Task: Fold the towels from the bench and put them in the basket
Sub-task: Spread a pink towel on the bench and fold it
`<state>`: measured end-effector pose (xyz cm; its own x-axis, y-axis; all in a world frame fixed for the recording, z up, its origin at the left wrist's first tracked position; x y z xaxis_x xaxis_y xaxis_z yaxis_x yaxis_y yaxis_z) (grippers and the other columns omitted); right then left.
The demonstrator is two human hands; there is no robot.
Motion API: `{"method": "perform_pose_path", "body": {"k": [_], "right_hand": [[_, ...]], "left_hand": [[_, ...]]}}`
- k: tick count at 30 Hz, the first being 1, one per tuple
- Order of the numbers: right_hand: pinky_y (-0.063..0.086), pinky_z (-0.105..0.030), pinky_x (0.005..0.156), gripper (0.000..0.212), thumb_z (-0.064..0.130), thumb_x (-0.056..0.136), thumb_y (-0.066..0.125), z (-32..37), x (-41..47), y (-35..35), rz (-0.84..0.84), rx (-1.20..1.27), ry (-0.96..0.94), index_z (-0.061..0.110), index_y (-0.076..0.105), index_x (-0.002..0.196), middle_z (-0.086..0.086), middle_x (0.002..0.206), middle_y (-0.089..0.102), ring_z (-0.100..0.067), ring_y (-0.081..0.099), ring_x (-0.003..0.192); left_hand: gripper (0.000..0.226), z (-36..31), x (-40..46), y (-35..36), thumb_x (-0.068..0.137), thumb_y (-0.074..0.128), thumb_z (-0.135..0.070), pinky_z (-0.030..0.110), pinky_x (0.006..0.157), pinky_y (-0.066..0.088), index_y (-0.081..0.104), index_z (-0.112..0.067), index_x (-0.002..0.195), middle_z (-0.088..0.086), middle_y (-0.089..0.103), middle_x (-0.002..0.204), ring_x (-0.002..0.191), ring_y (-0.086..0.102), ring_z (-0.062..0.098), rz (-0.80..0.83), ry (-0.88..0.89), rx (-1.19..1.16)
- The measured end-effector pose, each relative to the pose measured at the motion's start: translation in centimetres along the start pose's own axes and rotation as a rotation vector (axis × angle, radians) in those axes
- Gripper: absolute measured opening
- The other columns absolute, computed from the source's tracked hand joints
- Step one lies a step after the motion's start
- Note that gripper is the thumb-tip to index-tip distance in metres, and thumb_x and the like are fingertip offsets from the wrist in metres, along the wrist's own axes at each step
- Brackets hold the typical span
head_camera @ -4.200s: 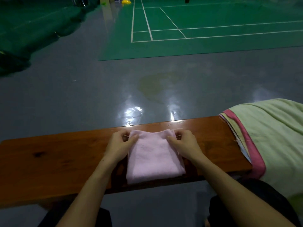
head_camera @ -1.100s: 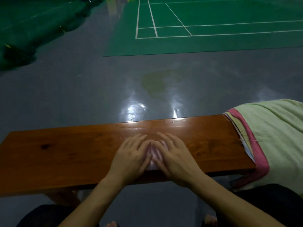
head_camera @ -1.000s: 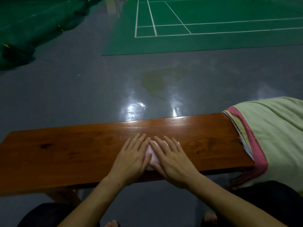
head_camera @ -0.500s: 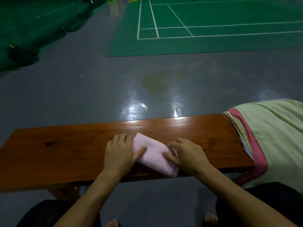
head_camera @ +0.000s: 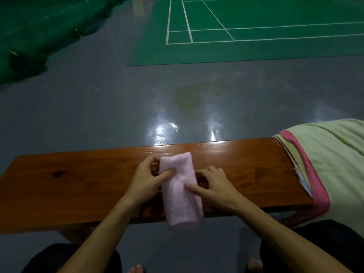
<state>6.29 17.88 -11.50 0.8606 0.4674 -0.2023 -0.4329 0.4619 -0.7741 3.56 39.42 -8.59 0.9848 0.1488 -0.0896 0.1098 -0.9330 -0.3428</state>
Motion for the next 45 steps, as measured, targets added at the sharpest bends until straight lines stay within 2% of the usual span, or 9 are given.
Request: {"method": "perform_pose_path", "body": {"k": [4,7,11,19,26,31,37,42,45], "right_hand": [[0.061,-0.043,0.094,0.053,0.068,0.087,0.072,2.2,0.4,0.5,0.188,0.419,-0.082,0.032,0.068,0.125,0.008,0.119,0.072,-0.014,0.067,0.112],[0.063,-0.046,0.09,0.038,0.038,0.092,0.079,4.1,0.1,-0.1,0.128,0.547,-0.149,0.021,0.068,0.125,0.002,0.114,0.076,-0.016,0.073,0.104],[0.062,-0.056,0.083,0.029,0.028,0.093,0.079,5.9,-0.5,-0.7,-0.013,0.582,-0.182,0.02,0.069,0.119,-0.003,0.108,0.074,-0.024,0.073,0.099],[0.066,-0.05,0.076,0.026,0.021,0.094,0.08,13.9,-2.0,0.4,-0.029,0.656,-0.262,0.012,0.07,0.116,-0.005,0.102,0.075,-0.025,0.074,0.094],[0.051,-0.042,0.065,0.018,0.031,0.084,0.079,26.7,-3.1,6.5,0.027,0.306,-0.504,0.022,0.068,0.095,0.005,0.085,0.07,-0.017,0.062,0.075],[0.04,-0.017,0.057,0.02,0.035,0.083,0.082,35.7,-5.6,14.6,0.211,0.219,-0.635,0.035,0.062,0.081,0.021,0.073,0.062,-0.002,0.055,0.066],[0.057,-0.048,0.068,0.039,0.054,0.077,0.076,41.4,-8.2,28.5,0.477,0.132,-0.608,0.02,0.072,0.095,-0.002,0.087,0.073,-0.02,0.068,0.076],[0.049,-0.035,0.062,0.031,0.039,0.081,0.077,44.1,-10.9,39.6,0.707,-0.052,-0.619,0.012,0.069,0.093,-0.006,0.085,0.07,-0.013,0.06,0.069],[0.04,-0.032,0.062,0.031,0.035,0.081,0.082,44.6,-12.4,45.5,0.79,-0.127,-0.62,0.01,0.065,0.088,-0.004,0.082,0.063,-0.014,0.056,0.074]], "left_hand": [[0.029,-1.8,-0.3,-1.4,0.086,0.083,-0.015,0.033,0.07,0.063,0.064,-0.011,0.109,0.005,0.077,0.106,0.1,0.075,0.02,-0.056,0.078,-0.208],[0.03,-2.3,-0.9,-3.3,0.088,0.081,-0.016,0.033,0.07,0.062,0.063,-0.006,0.109,0.009,0.077,0.102,0.094,0.076,0.022,-0.154,0.082,-0.292],[0.034,-2.3,-2.3,-6.2,0.089,0.081,-0.022,0.036,0.071,0.062,0.063,-0.005,0.112,0.009,0.077,0.102,0.095,0.076,0.024,-0.256,0.069,-0.382],[0.053,-2.8,-8.5,-13.1,0.085,0.082,-0.026,0.05,0.088,0.062,0.06,-0.005,0.129,0.016,0.073,0.123,0.113,0.072,0.032,-0.383,0.084,-0.692],[0.036,0.8,-19.9,-24.4,0.084,0.083,-0.019,0.046,0.081,0.061,0.065,-0.007,0.113,0.007,0.077,0.104,0.096,0.071,0.023,-0.737,0.103,-0.568],[0.038,5.5,-30.3,-31.6,0.083,0.083,-0.03,0.043,0.079,0.065,0.066,-0.013,0.113,0.001,0.078,0.105,0.098,0.076,0.024,-0.923,0.027,-0.422],[0.03,14.6,-42.3,-36.1,0.083,0.087,-0.031,0.044,0.077,0.065,0.069,-0.019,0.105,0.001,0.079,0.1,0.094,0.076,0.023,-1.181,-0.14,-0.378],[0.037,24.8,-50.5,-36.7,0.08,0.09,-0.032,0.052,0.084,0.064,0.068,-0.02,0.107,-0.001,0.079,0.1,0.095,0.076,0.022,-1.319,-0.369,-0.438],[0.036,30.2,-54.4,-36.2,0.079,0.09,-0.033,0.045,0.079,0.064,0.069,-0.013,0.102,0.005,0.078,0.096,0.095,0.075,0.027,-1.38,-0.485,-0.426]]}}
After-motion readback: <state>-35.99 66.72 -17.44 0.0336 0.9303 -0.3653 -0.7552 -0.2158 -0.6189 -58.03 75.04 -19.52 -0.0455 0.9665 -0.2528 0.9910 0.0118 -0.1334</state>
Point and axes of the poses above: each hand's wrist, its own x-axis towards the middle knuckle, its own y-axis out of the palm, z = x × y, the point moved 6 cm from there along x, towards the middle knuckle
